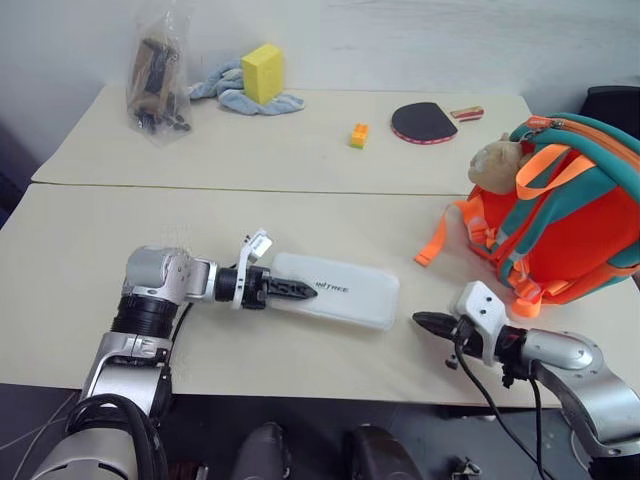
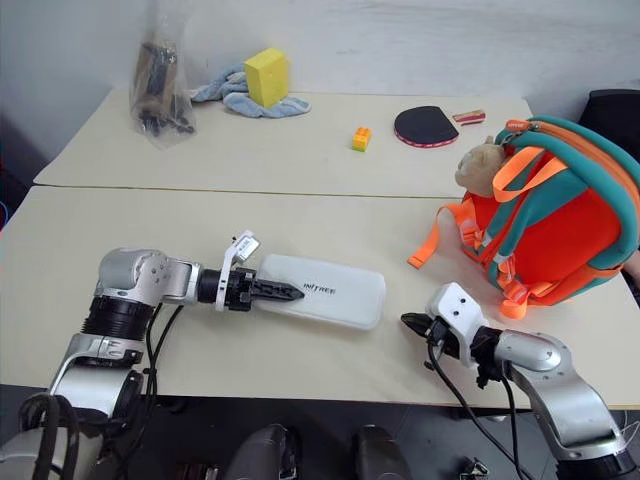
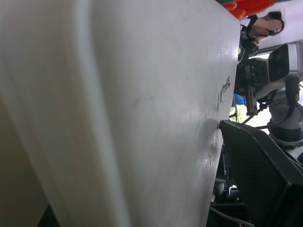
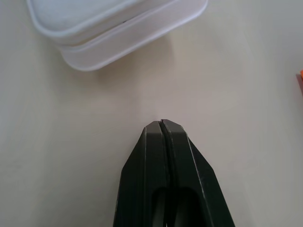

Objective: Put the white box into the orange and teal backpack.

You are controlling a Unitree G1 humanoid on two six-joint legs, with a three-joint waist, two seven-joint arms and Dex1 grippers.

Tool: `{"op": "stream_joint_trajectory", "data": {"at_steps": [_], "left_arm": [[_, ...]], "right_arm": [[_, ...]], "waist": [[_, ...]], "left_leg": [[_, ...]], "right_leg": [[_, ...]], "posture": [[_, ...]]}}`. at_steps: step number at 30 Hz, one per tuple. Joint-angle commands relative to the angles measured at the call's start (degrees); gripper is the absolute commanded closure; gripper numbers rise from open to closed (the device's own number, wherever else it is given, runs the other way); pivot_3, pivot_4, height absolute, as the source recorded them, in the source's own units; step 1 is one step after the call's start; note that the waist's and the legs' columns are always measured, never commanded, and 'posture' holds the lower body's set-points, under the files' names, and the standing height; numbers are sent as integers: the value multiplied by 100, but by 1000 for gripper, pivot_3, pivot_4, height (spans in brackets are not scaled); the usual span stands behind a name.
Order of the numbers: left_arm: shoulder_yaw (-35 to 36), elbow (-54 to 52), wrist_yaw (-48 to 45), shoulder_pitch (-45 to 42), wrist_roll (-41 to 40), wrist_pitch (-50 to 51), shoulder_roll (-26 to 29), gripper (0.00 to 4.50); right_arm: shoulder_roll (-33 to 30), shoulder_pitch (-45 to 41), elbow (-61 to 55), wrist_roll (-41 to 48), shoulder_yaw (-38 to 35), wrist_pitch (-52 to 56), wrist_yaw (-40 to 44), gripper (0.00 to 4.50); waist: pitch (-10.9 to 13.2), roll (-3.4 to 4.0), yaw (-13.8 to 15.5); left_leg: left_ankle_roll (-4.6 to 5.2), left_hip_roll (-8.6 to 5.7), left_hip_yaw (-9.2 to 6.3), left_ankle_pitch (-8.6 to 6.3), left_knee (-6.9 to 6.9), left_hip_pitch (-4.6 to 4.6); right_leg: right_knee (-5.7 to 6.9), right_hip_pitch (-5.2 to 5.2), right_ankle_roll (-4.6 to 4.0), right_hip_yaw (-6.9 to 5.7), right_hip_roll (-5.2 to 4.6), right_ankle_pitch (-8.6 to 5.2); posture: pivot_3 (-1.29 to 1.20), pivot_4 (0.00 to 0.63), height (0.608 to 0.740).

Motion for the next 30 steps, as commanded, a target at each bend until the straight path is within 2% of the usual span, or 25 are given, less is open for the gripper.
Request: {"op": "stream_joint_trajectory", "data": {"at_steps": [1, 3, 6, 15, 18, 23, 30], "left_arm": [[-27, -351, 51, 71, -6, -316, 68, 1549], [-90, -399, -22, 105, -69, -289, 150, 839], [-140, -481, -245, 40, -229, -162, 345, 17], [-440, -404, -1060, -126, -348, -285, 1318, 17], [-607, 407, -1179, -306, -21, -677, 1339, 17], [-1231, 1305, -1911, -542, 616, -1657, 1590, 17], [-1465, 2708, -2339, -1450, 1301, -2360, 1093, 17]], "right_arm": [[9, 52, -176, -72, 28, -74, -20, 4500], [2, 46, -189, -78, 70, -73, 24, 4500], [-31, -39, -144, -84, 107, -83, 96, 4500], [-23, -362, 179, -180, 178, -181, 222, 4500], [-63, -410, 305, -314, 275, -303, 300, 4500], [-114, -558, 479, -424, 310, -411, 439, 4500], [-83, -802, 635, -460, 420, -419, 607, 4500]], "waist": [[0, 0, -4], [0, 0, -8], [0, 0, -13], [1, -2, -7], [1, -2, 0], [2, -4, -5], [4, -6, -2]], "left_leg": [[0, 0, 1, 0, -1, -2], [-1, 0, 3, 0, -2, -2], [-3, 0, 3, 3, -2, 1], [-4, 0, 3, 4, -8, 3], [-3, 0, 4, 4, -4, 3], [3, -4, 4, 6, -6, -1], [8, -4, 5, 7, -5, -7]], "right_leg": [[-1, -2, 0, 1, 0, 0], [0, -4, 0, 2, 0, 0], [3, -3, 0, 3, 1, 0], [0, -3, -1, 3, 0, 0], [1, -3, -1, 3, 0, 0], [1, -7, -1, 3, -4, 0], [4, -14, -1, 2, -6, 0]], "posture": [[0, 150, 740], [0, 150, 740], [0, 150, 740], [0, 150, 740], [0, 150, 740], [0, 150, 740], [0, 150, 740]]}}
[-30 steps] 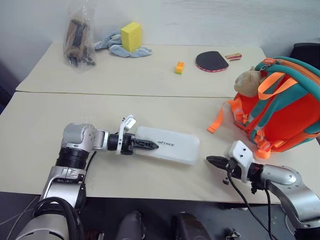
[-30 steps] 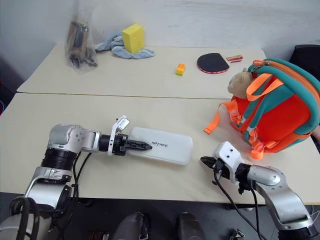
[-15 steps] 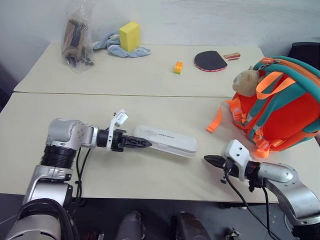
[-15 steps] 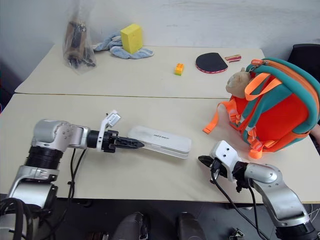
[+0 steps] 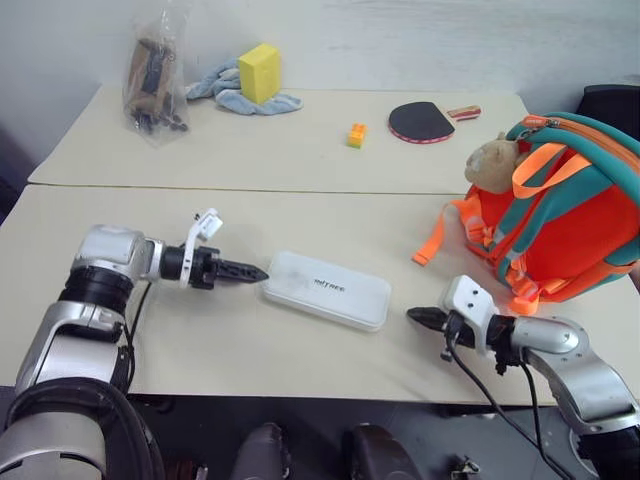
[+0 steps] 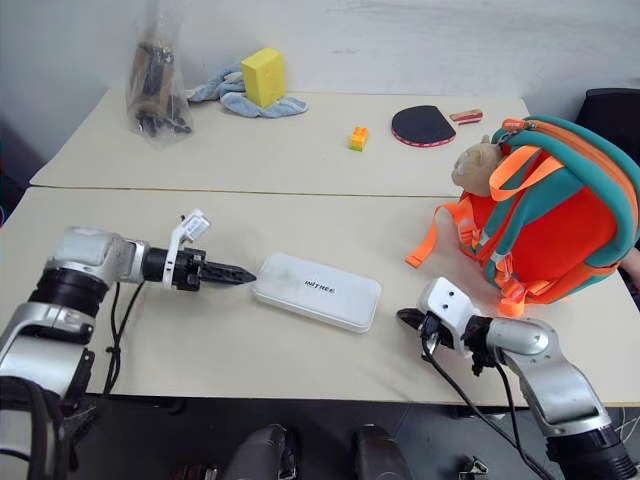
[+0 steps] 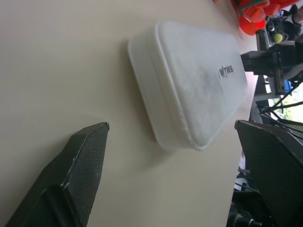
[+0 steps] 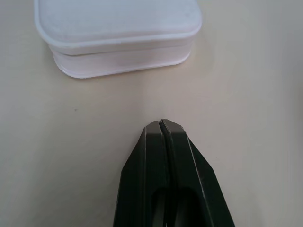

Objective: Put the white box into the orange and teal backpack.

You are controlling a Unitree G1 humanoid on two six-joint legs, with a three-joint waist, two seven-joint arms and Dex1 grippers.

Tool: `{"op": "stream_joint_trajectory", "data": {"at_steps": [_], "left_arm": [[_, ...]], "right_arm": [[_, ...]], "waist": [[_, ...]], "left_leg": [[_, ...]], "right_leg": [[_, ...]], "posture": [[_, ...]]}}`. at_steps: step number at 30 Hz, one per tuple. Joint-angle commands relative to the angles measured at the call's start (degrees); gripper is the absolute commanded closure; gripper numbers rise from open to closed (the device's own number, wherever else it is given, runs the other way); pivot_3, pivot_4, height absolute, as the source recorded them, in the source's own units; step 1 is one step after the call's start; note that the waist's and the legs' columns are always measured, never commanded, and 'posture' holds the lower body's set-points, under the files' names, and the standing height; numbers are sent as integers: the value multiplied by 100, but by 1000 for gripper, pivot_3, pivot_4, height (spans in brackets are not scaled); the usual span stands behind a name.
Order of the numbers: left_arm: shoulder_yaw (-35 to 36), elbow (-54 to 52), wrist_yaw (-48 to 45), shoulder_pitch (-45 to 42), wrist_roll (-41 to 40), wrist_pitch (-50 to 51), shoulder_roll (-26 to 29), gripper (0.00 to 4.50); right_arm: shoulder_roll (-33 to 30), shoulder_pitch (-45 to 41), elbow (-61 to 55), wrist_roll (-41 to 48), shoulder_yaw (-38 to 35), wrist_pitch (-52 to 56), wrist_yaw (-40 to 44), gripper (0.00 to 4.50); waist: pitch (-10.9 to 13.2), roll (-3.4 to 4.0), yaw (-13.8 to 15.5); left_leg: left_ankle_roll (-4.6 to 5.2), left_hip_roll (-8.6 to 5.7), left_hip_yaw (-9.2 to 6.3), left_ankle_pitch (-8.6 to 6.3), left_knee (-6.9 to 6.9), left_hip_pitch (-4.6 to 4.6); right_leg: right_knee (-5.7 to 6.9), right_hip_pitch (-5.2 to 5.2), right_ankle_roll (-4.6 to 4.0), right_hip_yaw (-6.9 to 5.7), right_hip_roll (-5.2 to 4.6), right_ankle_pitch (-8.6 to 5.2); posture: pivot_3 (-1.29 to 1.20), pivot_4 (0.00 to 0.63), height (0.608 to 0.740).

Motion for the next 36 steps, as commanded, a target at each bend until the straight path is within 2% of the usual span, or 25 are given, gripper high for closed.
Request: {"op": "stream_joint_trajectory", "data": {"at_steps": [1, 5, 12, 22, 25, 27, 28, 32, 34, 36], "left_arm": [[-173, 343, -335, -296, 288, -227, -306, 17], [-466, 460, -682, -298, 576, -356, -711, 17], [-429, 801, -711, -351, 850, -401, -1315, 17], [-132, 1050, -856, -608, 917, -265, -1609, 17], [-4, 1124, -946, -703, 885, -222, -1525, 563], [-6, 1081, -1096, -720, 879, -193, -1430, 1132], [-34, 1033, -1196, -708, 885, -179, -1371, 1552], [-80, 886, -1459, -675, 869, -86, -1229, 2653], [-92, 778, -1490, -646, 790, -29, -1184, 2999], [-41, 531, -1519, -585, 599, 165, -1134, 3073]], "right_arm": [[-35, -120, -64, 5, 44, -83, 109, 4500], [88, -304, -9, -47, 194, -43, 83, 4500], [238, -499, 102, -129, 378, -45, 42, 4500], [316, -361, 49, -169, 372, -67, -11, 4500], [302, -255, 14, -156, 324, -69, -43, 4500], [290, -176, -9, -155, 298, -89, -64, 4500], [281, -133, -32, -151, 284, -98, -75, 4500], [265, -28, -110, -132, 236, -97, -120, 4500], [271, 2, -148, -127, 210, -99, -143, 4500], [299, 47, -246, -94, 141, -95, -201, 4500]], "waist": [[0, 0, 10], [0, 0, 3], [-1, 0, 15], [-1, -1, 4], [-1, -1, 1], [0, -2, 1], [0, -2, 1], [0, -2, 0], [0, -2, -1], [0, -3, -1]], "left_leg": [[1, 0, 0, 0, 2, -6], [3, -3, -1, -1, 11, -23], [9, -7, -4, -2, 23, -16], [13, -15, -5, -1, 22, -16], [12, -15, -5, -1, 22, -15], [12, -15, -5, -1, 23, -19], [12, -15, -5, -1, 23, -23], [11, -15, -4, 0, 24, -25], [12, -14, -5, 0, 30, -24], [12, -14, -5, 0, 38, -25]], "right_leg": [[0, -3, 0, -1, -1, 0], [2, -18, 0, -3, -7, 0], [12, -7, 1, -5, -13, 0], [17, -8, 1, -11, -20, 0], [20, -10, 1, -11, -20, 0], [22, -15, 1, -11, -20, 0], [24, -19, 1, -11, -20, 0], [29, -22, 1, -11, -20, 0], [31, -19, 1, -11, -20, 0], [38, -19, 1, -11, -20, 0]], "posture": [[0, 150, 740], [0, 150, 740], [0, 150, 740], [0, 150, 740], [0, 150, 740], [0, 150, 740], [0, 150, 740], [0, 150, 740], [0, 150, 740], [0, 150, 740]]}}
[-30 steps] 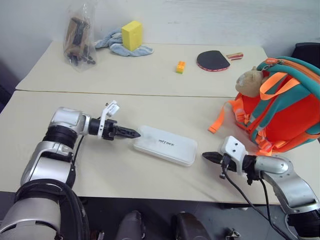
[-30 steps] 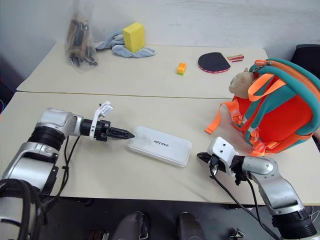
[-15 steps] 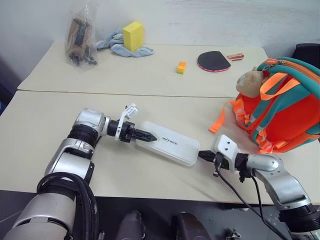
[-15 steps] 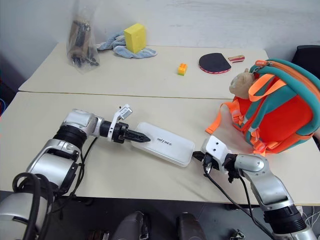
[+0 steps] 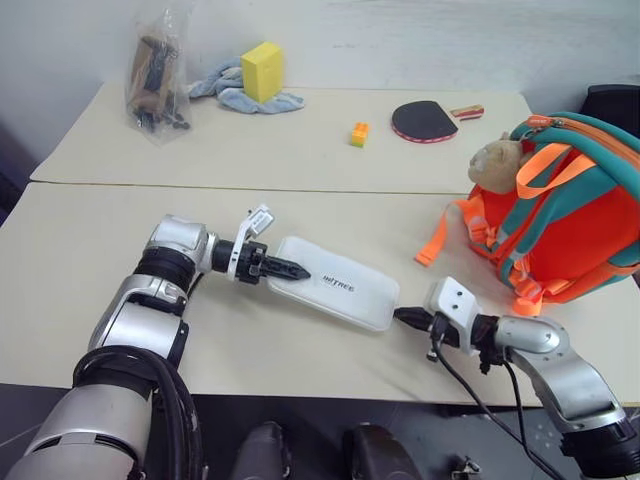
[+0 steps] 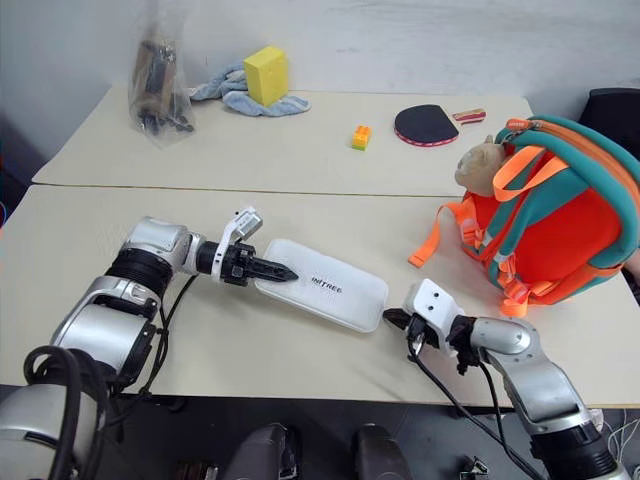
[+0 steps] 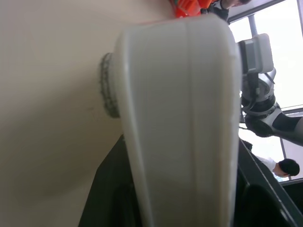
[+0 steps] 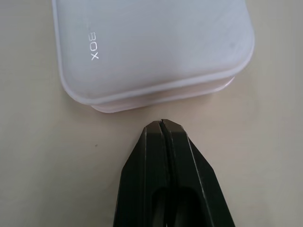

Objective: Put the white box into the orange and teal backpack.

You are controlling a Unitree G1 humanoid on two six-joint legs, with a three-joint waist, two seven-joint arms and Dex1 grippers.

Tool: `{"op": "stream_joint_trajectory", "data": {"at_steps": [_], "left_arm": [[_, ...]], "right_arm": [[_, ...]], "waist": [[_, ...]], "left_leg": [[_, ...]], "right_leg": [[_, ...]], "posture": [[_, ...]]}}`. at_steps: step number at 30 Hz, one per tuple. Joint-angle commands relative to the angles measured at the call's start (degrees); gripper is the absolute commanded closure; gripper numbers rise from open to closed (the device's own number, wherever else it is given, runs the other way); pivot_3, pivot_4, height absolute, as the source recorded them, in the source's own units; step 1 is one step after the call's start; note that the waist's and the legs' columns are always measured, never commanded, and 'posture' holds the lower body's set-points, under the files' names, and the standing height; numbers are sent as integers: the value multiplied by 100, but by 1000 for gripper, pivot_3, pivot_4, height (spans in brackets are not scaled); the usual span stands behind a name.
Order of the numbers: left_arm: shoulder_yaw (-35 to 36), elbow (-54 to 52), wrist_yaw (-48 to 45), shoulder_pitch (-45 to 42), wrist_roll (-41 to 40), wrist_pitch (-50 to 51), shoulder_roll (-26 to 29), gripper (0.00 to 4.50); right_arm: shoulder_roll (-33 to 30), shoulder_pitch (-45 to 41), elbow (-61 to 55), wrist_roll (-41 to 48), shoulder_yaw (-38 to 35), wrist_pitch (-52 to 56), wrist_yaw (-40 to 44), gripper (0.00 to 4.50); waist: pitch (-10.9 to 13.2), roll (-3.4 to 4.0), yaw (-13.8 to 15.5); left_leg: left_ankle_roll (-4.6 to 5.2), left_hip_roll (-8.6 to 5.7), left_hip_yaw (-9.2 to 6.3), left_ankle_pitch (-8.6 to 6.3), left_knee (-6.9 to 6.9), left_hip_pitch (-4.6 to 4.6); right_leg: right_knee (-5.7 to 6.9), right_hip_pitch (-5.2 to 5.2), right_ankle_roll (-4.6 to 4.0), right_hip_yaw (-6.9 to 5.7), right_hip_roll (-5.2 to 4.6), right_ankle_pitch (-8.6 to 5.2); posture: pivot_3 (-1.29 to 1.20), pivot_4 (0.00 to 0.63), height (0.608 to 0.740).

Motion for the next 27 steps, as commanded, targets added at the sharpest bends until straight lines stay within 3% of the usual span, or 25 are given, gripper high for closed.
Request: {"op": "stream_joint_trajectory", "data": {"at_steps": [1, 7, 10, 14, 18, 22, 27], "left_arm": [[27, -428, -339, 57, -142, 252, 204, 3074], [517, -1924, -209, 574, -1129, 1270, 469, 3174], [1168, -2614, 240, 818, -1671, 1874, 448, 3174], [2423, -3164, 1263, 1002, -2100, 2427, 85, 3175], [3466, -3843, 2531, 1255, -2177, 2066, -445, 3175], [4024, -4507, 3560, 1498, -2247, 1757, -934, 3175], [3899, -4915, 3830, 1699, -2353, 1264, -1026, 3175]], "right_arm": [[26, 121, -241, 85, -163, 19, -100, 4500], [176, 430, -968, 698, -1013, 732, -581, 4500], [186, 1071, -1695, 1397, -2090, 1281, -726, 3968], [221, 1749, -2284, 2395, -3980, 2008, -1049, 2612], [103, 1846, -2251, 2922, -4860, 2433, -1302, 1326], [53, 1421, -1879, 3253, -5054, 2625, -1647, 18], [137, 476, -1249, 3091, -4315, 2498, -2001, 18]], "waist": [[0, 0, -1], [1, 1, -3], [1, 2, 24], [1, 1, 58], [0, 1, 14], [1, 1, -17], [1, 0, -4]], "left_leg": [[0, 0, 0, 0, 2, 0], [-3, 1, 0, 2, 0, -33], [-2, 2, 0, 3, 11, -56], [2, -1, -8, 5, 17, -56], [7, -5, -11, 4, 25, -27], [4, -4, -9, 5, 13, -23], [2, -5, -5, 7, 10, -25]], "right_leg": [[4, 0, 0, 0, 0, 0], [41, -39, 0, 1, 0, 0], [53, -64, 0, 1, -2, 0], [52, -52, 1, -3, -4, -1], [32, -17, 4, -6, -5, -2], [25, -17, 4, -3, 2, -2], [23, -24, 4, 2, 4, -2]], "posture": [[0, 150, 740], [0, 150, 740], [0, 150, 740], [0, 150, 740], [0, 150, 740], [0, 150, 740], [0, 150, 740]]}}
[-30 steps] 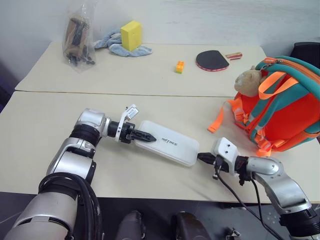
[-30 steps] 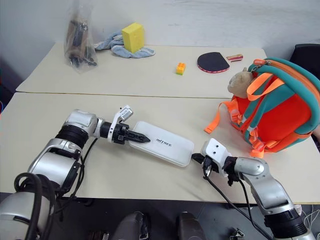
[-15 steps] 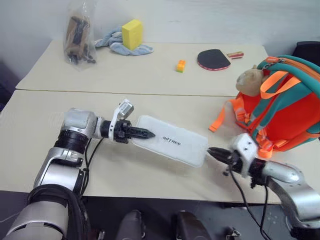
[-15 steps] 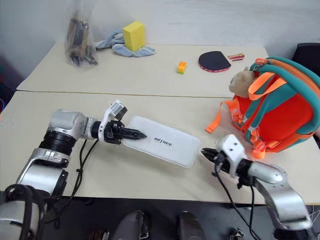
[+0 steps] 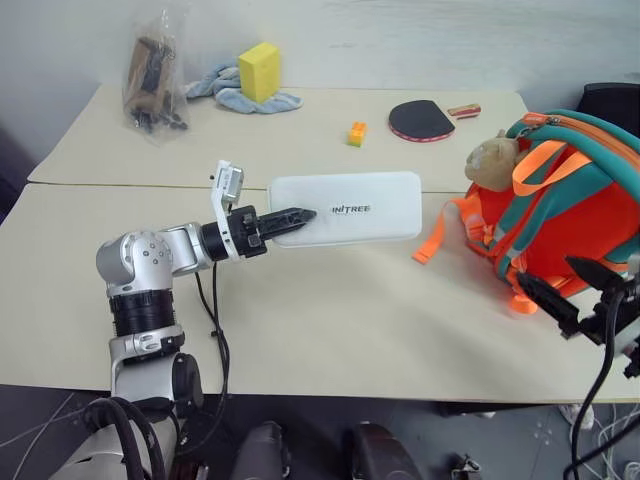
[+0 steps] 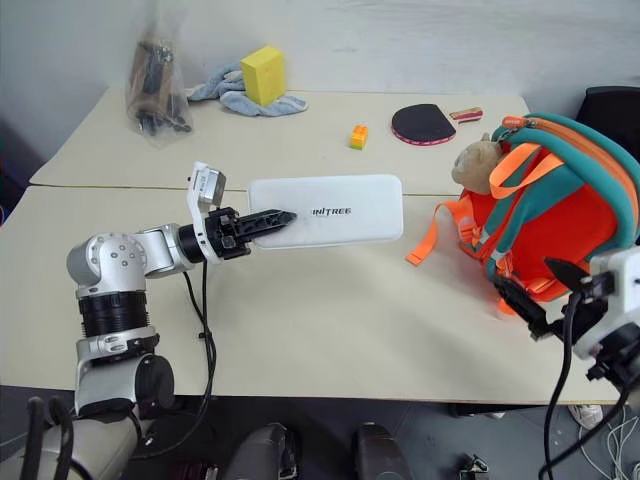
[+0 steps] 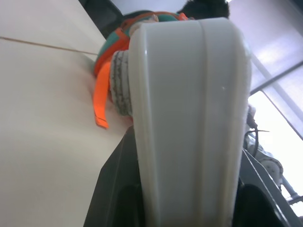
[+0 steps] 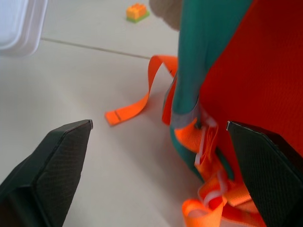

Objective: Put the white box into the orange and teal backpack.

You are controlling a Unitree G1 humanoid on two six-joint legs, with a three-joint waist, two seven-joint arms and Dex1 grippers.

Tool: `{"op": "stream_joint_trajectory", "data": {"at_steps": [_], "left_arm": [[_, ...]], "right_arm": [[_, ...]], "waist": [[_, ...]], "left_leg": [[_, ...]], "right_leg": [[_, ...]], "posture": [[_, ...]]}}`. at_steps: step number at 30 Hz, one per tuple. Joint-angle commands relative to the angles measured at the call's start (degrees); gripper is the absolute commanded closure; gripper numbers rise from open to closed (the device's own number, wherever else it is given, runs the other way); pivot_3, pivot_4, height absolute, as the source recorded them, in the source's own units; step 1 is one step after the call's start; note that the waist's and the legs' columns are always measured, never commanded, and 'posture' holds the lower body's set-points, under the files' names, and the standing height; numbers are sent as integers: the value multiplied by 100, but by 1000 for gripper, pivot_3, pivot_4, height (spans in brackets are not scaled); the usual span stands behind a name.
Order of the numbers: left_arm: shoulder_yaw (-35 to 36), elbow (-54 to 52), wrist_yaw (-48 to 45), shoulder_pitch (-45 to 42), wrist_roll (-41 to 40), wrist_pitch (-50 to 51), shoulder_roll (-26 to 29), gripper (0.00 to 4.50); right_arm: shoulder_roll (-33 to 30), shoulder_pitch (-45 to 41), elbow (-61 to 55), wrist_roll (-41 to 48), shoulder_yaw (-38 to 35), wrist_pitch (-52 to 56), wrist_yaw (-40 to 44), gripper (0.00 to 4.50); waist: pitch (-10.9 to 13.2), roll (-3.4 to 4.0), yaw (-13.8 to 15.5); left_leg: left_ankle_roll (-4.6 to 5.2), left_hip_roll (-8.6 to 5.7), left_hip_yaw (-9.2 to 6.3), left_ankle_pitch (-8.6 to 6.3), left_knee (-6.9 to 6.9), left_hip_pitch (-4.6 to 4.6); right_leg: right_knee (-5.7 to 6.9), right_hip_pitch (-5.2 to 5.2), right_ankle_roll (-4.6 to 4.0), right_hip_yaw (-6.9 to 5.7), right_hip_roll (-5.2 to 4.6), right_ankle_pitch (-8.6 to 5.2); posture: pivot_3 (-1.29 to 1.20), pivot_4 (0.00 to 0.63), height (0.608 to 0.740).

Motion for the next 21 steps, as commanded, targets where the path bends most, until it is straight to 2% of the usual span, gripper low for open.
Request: {"op": "stream_joint_trajectory", "data": {"at_steps": [1, 6, 10, 14, 19, 21], "left_arm": [[-127, -470, -2, 52, -224, -589, 99, 3175], [-658, -523, -378, 179, 0, -1674, 392, 3175], [-862, -368, -473, 235, 206, -2693, 537, 3175], [-627, 79, -235, -27, 166, -3266, 540, 3175], [-682, 242, -120, -92, 225, -3714, 578, 3175], [-727, 263, -99, -173, 212, -3813, 587, 3175]], "right_arm": [[13, -652, 462, -143, 482, -237, -280, 18], [228, -2021, 1780, -268, 972, -503, -585, 18], [269, -2571, 2484, -573, 1281, -825, -593, 18], [200, -2594, 2481, -614, 1594, -1062, -141, 945], [-15, -2380, 2092, -380, 1709, -984, 443, 2551], [-254, -2210, 1618, 88, 1685, -688, 920, 3228]], "waist": [[0, 0, -1], [1, 1, -6], [1, 1, 5], [1, 1, -1], [1, 1, -4], [2, 2, -2]], "left_leg": [[0, 0, 2, 0, 0, 0], [-2, -1, 10, 2, 1, -5], [-3, -2, 15, 3, -8, -8], [-1, -1, 15, 3, -8, -18], [1, -1, 17, 3, -8, -20], [1, 0, 16, 3, -12, -20]], "right_leg": [[1, 0, 0, 2, 0, 0], [3, -12, 0, 7, 0, 0], [5, -23, 0, 10, -1, 0], [3, -30, 0, 10, -2, 0], [7, -33, 1, 10, -2, 1], [6, -34, 1, 10, -2, 1]], "posture": [[0, 150, 740], [0, 150, 740], [0, 150, 740], [0, 150, 740], [0, 150, 740], [0, 150, 740]]}}
